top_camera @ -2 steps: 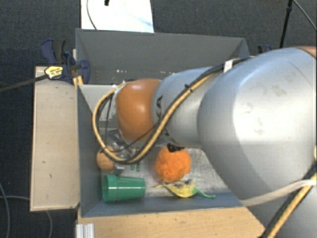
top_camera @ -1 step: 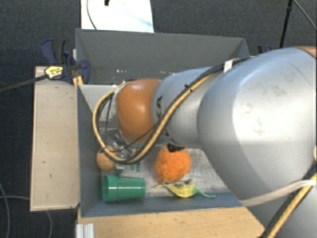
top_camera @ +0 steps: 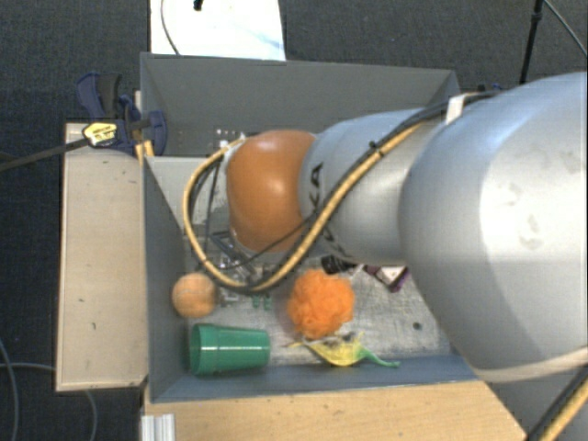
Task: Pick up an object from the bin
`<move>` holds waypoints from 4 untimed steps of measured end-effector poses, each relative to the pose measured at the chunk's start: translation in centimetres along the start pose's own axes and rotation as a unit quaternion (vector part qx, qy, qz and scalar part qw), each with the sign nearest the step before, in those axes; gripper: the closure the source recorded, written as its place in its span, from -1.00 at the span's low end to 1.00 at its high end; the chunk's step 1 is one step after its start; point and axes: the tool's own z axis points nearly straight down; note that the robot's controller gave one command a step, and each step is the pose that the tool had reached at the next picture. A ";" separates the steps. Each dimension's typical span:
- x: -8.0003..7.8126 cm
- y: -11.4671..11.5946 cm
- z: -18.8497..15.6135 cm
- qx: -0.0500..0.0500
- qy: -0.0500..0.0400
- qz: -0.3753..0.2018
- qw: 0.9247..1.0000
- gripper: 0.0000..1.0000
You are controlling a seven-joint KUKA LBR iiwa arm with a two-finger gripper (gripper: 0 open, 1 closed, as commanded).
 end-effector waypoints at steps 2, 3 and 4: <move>-0.9 0.4 -4.8 -0.004 -0.002 0.004 1.000 -1.00; -1.1 0.3 -1.8 -0.005 -0.006 -0.029 1.000 -1.00; 0.0 0.4 1.7 -0.007 -0.015 -0.022 1.000 -1.00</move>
Offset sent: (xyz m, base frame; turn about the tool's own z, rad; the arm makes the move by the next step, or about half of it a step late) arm 0.0000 0.0000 0.0000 0.0000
